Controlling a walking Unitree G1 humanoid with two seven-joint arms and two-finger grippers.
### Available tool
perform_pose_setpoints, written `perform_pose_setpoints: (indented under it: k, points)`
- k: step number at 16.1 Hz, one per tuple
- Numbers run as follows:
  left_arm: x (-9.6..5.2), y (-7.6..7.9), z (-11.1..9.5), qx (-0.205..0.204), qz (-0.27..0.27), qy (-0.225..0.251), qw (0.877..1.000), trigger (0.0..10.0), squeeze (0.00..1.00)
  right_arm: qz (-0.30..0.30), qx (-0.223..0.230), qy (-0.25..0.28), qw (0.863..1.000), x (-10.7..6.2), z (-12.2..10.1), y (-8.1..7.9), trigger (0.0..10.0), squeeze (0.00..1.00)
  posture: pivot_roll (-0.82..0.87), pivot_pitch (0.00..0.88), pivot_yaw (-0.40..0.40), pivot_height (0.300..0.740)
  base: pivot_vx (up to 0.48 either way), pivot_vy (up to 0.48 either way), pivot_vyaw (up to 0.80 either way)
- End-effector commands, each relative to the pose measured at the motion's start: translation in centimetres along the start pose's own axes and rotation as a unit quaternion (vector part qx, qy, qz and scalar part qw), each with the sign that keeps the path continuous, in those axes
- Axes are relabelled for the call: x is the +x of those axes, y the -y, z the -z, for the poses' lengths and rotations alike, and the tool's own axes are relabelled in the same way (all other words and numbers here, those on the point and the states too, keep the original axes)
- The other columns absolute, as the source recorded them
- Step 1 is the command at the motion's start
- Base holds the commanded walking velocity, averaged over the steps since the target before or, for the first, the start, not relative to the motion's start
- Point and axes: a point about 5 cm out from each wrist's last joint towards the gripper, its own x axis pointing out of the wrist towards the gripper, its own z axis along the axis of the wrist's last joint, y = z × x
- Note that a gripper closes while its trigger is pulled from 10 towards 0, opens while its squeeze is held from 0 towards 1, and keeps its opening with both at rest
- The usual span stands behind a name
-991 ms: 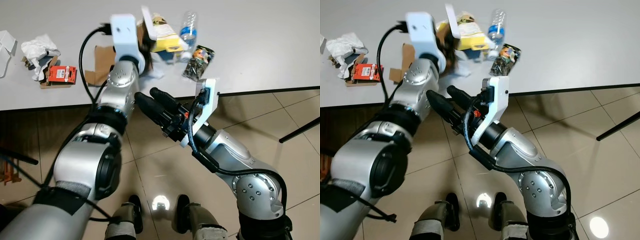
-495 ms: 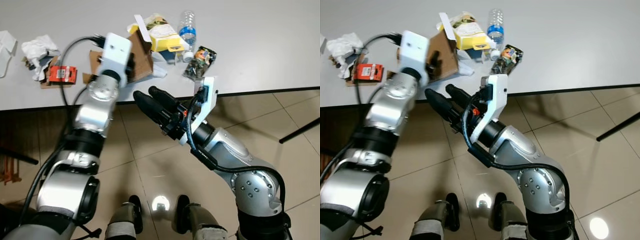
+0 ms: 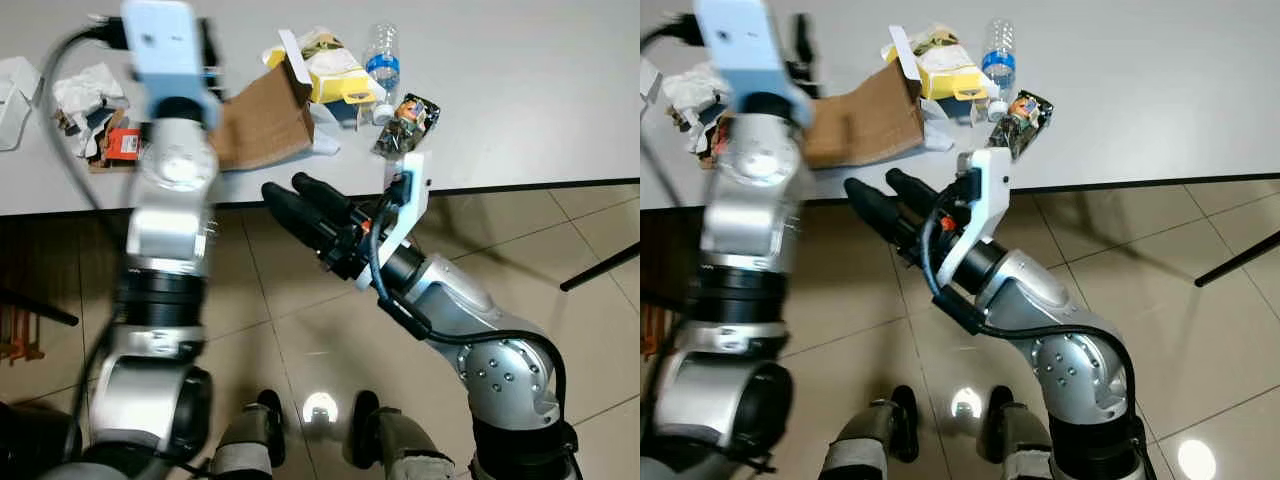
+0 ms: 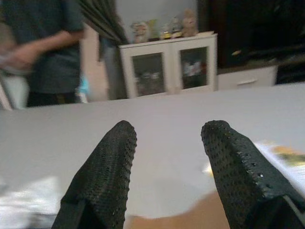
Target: Picking trash to rubbish bin
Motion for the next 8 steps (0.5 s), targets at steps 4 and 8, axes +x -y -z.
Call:
perform_pose_setpoints:
  k: [4, 8]
  points:
    - [-0.5, 2.6, 2.8, -0.040, 0.068, -0.050, 0.996, 10.0, 0.00, -0.005, 0.001, 0.001, 1.000, 0.0, 0.2, -0.2, 10.0, 0.00, -0.13, 0.272, 0.001, 0.740, 0.000, 0.000, 0.00]
    - [-0.7, 3.1, 2.8, -0.055, 0.067, -0.049, 0.995, 10.0, 0.00, -0.002, 0.000, 0.003, 1.000, 0.0, 0.2, 0.0, 10.0, 0.00, -0.12, 0.269, 0.004, 0.740, 0.000, 0.000, 0.00]
